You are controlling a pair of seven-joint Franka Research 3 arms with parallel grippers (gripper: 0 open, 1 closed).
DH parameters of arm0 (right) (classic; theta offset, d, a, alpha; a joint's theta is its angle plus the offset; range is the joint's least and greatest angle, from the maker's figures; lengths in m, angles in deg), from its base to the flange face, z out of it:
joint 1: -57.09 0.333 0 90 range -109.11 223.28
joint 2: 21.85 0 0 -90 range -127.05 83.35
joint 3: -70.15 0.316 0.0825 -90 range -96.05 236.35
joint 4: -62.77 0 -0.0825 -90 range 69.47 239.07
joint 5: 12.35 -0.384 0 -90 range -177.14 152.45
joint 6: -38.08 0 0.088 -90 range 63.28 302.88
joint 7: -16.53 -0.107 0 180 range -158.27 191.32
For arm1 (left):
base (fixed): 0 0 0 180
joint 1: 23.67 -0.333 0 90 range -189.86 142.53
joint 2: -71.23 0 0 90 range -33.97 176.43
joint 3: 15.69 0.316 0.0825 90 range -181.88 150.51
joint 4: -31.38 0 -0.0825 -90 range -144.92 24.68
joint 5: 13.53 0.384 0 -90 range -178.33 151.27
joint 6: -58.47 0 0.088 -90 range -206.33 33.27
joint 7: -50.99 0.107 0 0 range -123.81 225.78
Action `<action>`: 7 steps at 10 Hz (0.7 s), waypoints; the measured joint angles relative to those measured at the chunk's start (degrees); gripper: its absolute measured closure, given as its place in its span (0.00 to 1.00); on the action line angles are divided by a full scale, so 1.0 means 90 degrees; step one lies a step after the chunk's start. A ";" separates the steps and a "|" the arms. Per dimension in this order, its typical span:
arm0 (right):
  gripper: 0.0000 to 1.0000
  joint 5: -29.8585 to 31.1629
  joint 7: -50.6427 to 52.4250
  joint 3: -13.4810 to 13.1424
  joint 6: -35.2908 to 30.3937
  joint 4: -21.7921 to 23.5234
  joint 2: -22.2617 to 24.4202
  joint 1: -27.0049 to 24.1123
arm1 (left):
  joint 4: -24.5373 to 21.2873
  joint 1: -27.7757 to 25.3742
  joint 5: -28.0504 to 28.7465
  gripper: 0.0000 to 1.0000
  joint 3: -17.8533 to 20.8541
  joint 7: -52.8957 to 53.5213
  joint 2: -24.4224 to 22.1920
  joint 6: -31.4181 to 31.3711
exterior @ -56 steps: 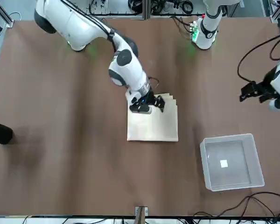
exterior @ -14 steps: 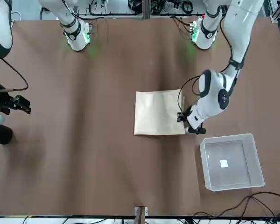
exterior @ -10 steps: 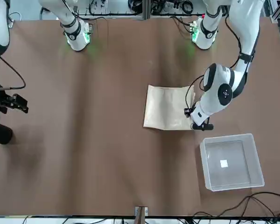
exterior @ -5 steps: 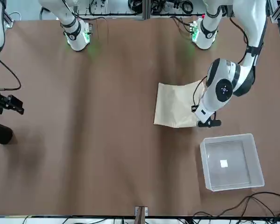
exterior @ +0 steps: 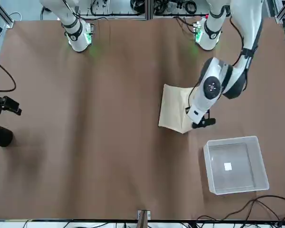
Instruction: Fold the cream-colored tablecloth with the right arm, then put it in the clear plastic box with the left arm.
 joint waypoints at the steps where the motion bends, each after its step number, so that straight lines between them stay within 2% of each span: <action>1: 0.00 -0.0002 0.0001 0.0000 -0.0055 -0.0001 0.0000 -0.0004 | 0.0143 0.0082 0.0015 0.93 -0.0089 -0.0318 0.0208 0.0009; 4: 0.00 -0.0003 0.0163 0.0000 -0.0171 0.0003 -0.0005 -0.0061 | 0.0575 0.0396 0.0017 0.93 -0.0152 -0.1001 0.0842 0.0022; 7: 0.00 -0.0019 0.0378 0.0000 -0.0172 0.0014 -0.0029 -0.0083 | 0.1031 0.0473 0.0018 0.93 -0.0343 -0.1227 0.1363 0.0010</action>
